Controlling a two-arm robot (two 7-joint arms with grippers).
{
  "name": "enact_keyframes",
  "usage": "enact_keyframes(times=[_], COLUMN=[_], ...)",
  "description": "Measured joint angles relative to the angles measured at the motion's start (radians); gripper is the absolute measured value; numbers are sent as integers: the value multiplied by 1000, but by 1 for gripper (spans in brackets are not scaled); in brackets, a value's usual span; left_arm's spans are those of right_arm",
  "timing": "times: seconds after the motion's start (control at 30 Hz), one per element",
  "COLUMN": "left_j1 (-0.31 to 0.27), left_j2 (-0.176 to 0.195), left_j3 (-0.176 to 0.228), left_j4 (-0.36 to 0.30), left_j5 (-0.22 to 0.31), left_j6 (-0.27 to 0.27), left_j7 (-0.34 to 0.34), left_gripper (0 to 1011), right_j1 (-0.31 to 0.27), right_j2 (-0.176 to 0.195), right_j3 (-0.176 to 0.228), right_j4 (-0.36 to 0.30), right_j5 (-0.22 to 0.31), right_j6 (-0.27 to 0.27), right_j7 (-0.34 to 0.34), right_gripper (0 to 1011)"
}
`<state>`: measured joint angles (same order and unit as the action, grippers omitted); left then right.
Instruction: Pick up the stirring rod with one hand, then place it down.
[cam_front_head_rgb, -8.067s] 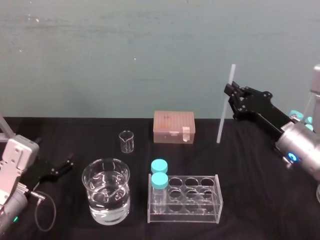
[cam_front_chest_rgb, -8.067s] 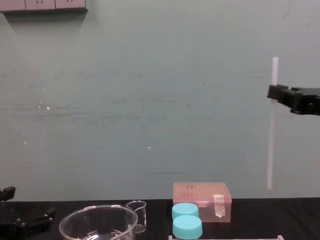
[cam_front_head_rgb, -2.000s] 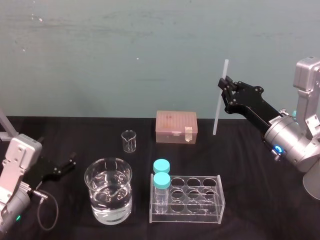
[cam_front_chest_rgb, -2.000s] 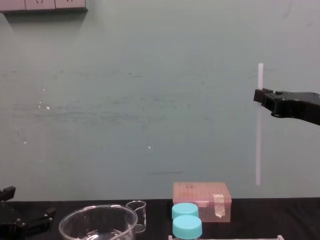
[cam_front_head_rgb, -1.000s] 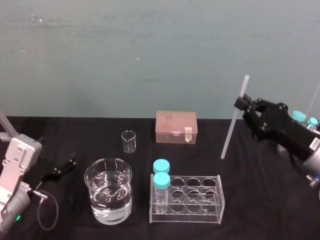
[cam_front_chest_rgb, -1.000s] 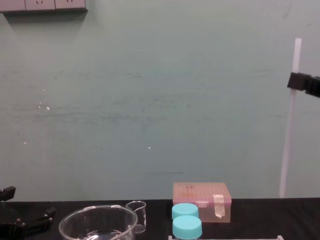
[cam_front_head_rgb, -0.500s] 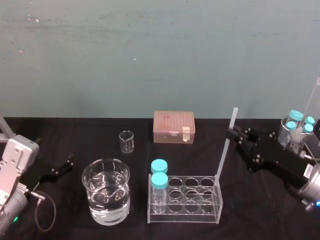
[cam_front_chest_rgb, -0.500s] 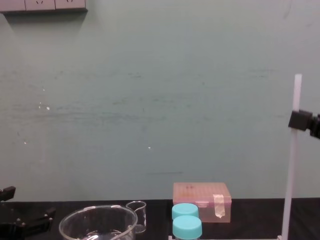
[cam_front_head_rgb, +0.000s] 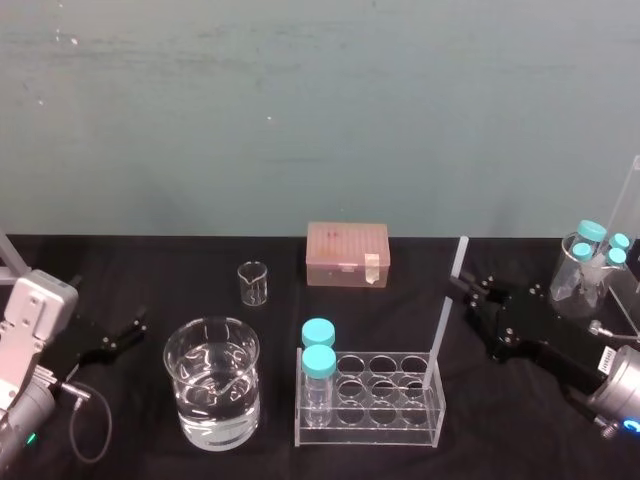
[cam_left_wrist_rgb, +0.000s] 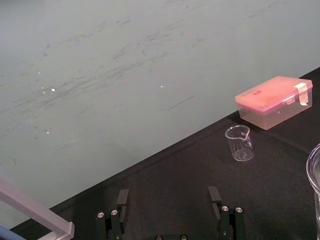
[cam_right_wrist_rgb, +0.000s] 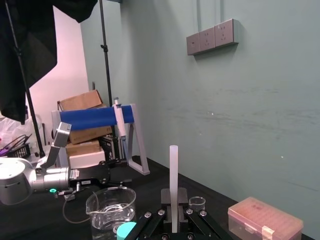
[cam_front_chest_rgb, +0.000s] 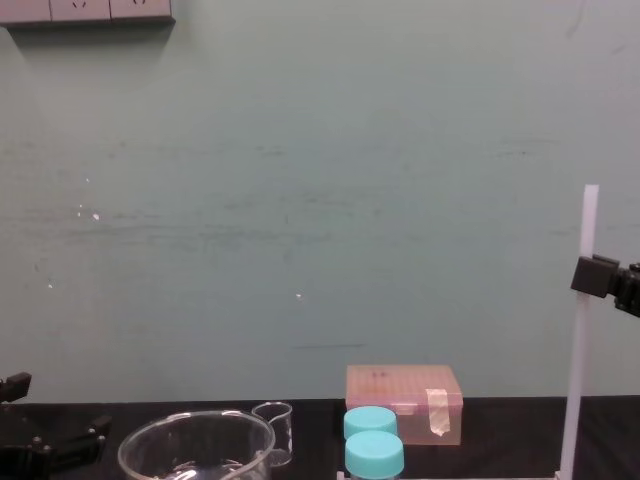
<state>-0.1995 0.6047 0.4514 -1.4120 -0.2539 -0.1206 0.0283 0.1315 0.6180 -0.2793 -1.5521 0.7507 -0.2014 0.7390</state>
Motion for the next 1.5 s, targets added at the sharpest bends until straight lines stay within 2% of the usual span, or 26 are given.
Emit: enact_keyframes(times=[0.37, 0.6, 1.0, 1.5], left_j1=[0, 0, 0, 0], left_j2=[0, 0, 0, 0], left_j3=[0, 0, 0, 0], left_j4=[0, 0, 0, 0], left_j5=[0, 0, 0, 0], left_j6=[0, 0, 0, 0], left_j7=[0, 0, 0, 0], left_gripper=[1005, 1005, 1005, 1005], right_j1=[12, 22, 51, 74], right_j2=[-4, -11, -45, -72], right_j3=[-20, -38, -64, -80], right_j4=[22, 57, 143, 200], right_j5=[1, -25, -52, -76], right_j6=[-1, -28, -65, -79], right_j7=[13, 29, 55, 65], right_gripper=[74, 75, 75, 75])
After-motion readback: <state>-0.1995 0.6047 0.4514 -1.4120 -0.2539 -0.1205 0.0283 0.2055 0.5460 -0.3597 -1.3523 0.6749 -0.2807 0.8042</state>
